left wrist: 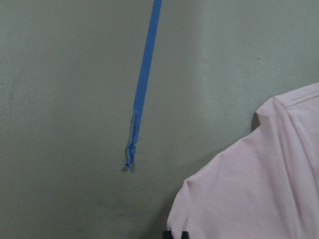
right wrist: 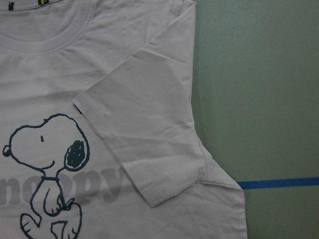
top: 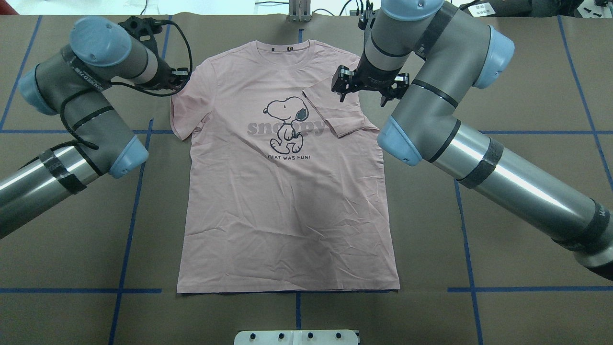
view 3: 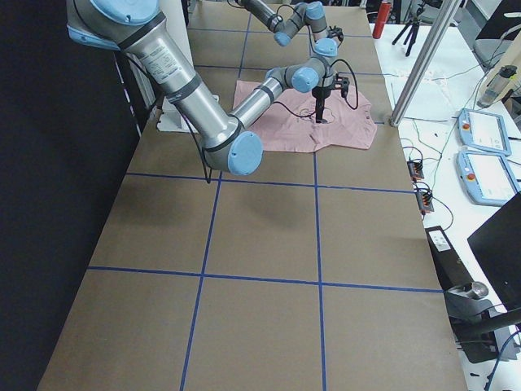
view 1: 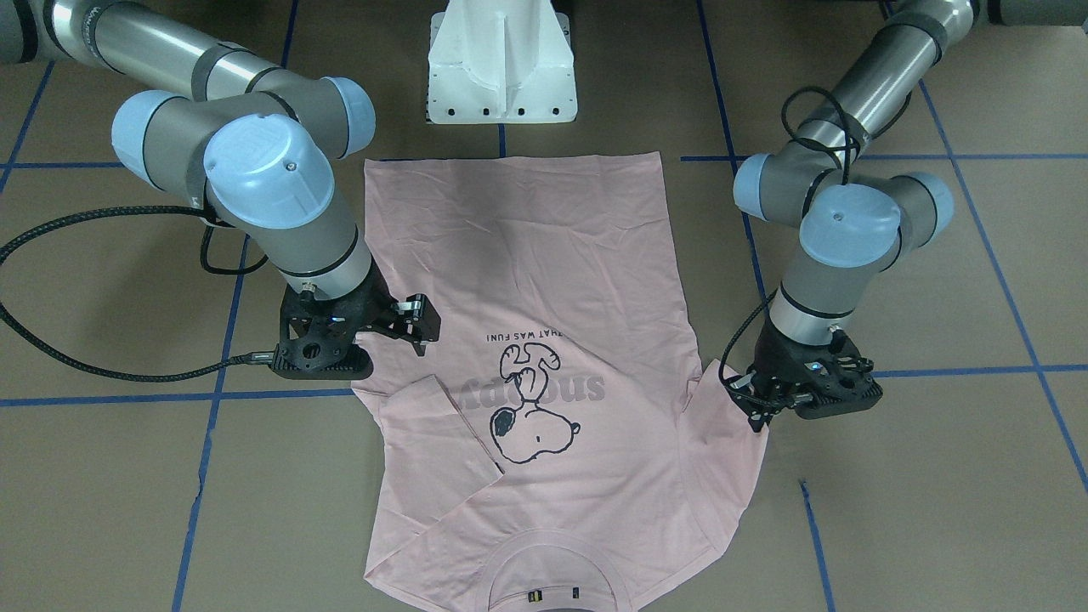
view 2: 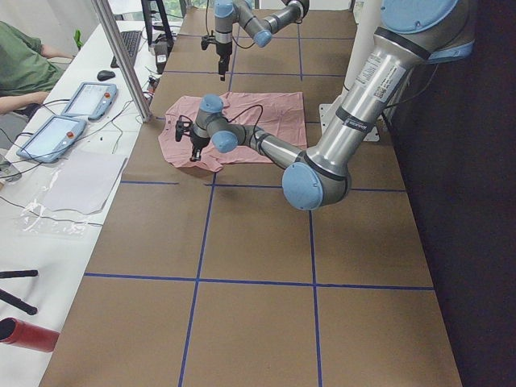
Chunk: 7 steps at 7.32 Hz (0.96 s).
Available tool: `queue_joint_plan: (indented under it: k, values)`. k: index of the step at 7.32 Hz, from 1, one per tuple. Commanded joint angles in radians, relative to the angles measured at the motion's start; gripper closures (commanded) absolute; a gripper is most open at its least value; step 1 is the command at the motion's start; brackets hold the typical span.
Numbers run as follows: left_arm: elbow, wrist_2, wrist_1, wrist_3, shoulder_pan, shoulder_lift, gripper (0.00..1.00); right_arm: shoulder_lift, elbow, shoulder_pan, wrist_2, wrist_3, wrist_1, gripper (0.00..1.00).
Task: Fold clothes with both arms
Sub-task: 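Bring the left arm to the other sleeve while the right gripper holds position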
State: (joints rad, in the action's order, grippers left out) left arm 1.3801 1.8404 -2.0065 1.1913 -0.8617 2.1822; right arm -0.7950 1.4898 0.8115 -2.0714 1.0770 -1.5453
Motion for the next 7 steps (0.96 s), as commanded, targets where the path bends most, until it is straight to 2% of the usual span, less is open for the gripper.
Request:
queue_joint_plan:
  k: [1, 2, 3, 4, 5, 7]
  values:
    - [-0.153, 0.008, 0.046, 0.189, 0.07, 0.2, 1.0, -0.004, 0.004, 0.0, 0.002, 0.0, 0.002, 0.0]
    - [-0.288, -0.01, -0.042, 0.246, 0.081, 0.282, 1.0, -0.003, 0.004, 0.0, 0.002, 0.0, 0.002, 0.0]
    - [-0.361, -0.01, -0.098, 0.263, 0.087, 0.31, 1.0, -0.003, 0.004, -0.002, 0.002, 0.0, 0.002, 0.0]
    - [-0.369, -0.01, -0.103, 0.26, 0.085, 0.315, 1.0, -0.003, 0.003, -0.002, 0.002, 0.0, 0.004, 0.0]
    - [-0.369, -0.012, -0.109, 0.231, 0.085, 0.314, 0.03, -0.001, 0.004, -0.003, 0.002, -0.002, 0.004, 0.0]
    - [-0.327, -0.009, -0.147, 0.203, 0.084, 0.307, 0.0, -0.003, 0.004, -0.006, 0.001, -0.002, 0.002, 0.0]
